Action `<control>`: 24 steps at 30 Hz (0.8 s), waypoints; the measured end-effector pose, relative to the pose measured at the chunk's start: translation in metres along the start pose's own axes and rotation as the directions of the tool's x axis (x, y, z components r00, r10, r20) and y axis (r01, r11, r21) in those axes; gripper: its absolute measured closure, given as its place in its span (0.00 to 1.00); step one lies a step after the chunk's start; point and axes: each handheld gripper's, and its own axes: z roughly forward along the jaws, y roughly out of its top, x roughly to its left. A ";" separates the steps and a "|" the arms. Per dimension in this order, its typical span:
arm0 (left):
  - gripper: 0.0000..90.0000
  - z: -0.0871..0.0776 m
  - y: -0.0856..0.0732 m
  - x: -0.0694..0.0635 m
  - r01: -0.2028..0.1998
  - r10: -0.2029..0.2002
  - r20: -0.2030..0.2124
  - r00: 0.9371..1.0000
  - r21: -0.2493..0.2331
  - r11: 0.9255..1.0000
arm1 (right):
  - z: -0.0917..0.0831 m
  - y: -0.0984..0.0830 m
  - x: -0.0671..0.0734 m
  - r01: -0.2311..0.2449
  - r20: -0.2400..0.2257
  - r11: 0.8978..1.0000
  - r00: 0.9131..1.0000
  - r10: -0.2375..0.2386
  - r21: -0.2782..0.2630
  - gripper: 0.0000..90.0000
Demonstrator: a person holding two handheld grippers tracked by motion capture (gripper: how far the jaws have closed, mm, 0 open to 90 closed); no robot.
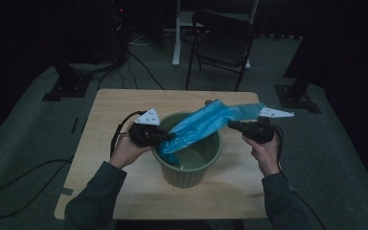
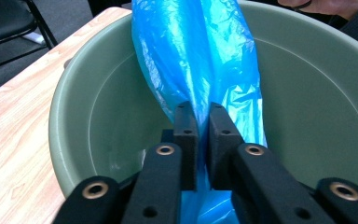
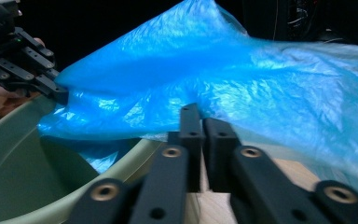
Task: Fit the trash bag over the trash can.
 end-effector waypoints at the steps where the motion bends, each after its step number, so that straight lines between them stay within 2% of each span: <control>1: 0.90 0.000 0.000 0.000 0.007 -0.007 0.001 1.000 -0.001 1.000 | 0.000 0.000 0.001 0.005 0.002 1.000 1.000 -0.005 0.002 1.00; 3: 0.86 0.000 0.000 0.000 0.007 -0.007 0.001 1.000 -0.001 1.000 | 0.001 0.000 0.002 0.013 0.004 1.000 1.000 -0.013 0.010 1.00; 4: 0.81 -0.003 0.001 0.000 0.016 -0.016 0.000 1.000 -0.019 1.000 | 0.002 0.000 0.005 0.034 0.007 0.999 0.999 -0.034 0.025 1.00; 8: 0.72 -0.009 0.004 0.000 0.024 -0.024 -0.010 1.000 -0.048 0.999 | 0.002 0.002 0.009 0.054 0.001 0.998 0.999 -0.054 0.033 1.00; 11: 0.69 -0.014 0.012 -0.003 0.017 -0.019 -0.021 1.000 -0.077 0.997 | 0.004 0.005 0.016 0.077 -0.010 0.996 0.997 -0.077 0.036 1.00; 15: 0.66 -0.015 0.019 -0.006 0.006 -0.008 -0.026 1.000 -0.086 0.996 | 0.005 0.009 0.023 0.095 -0.019 0.995 0.995 -0.094 0.035 1.00; 19: 0.66 -0.013 0.027 -0.011 -0.010 0.008 -0.025 1.000 -0.095 0.995 | 0.008 0.014 0.030 0.114 -0.039 0.993 0.993 -0.112 0.038 1.00; 21: 0.65 -0.009 0.036 -0.017 -0.031 0.029 -0.017 0.999 -0.097 0.995 | 0.011 0.017 0.038 0.142 -0.051 0.989 0.989 -0.139 0.051 1.00; 24: 0.64 -0.004 0.044 -0.023 -0.051 0.050 -0.014 0.999 -0.095 0.994 | 0.014 0.019 0.044 0.157 -0.065 0.986 0.986 -0.153 0.054 1.00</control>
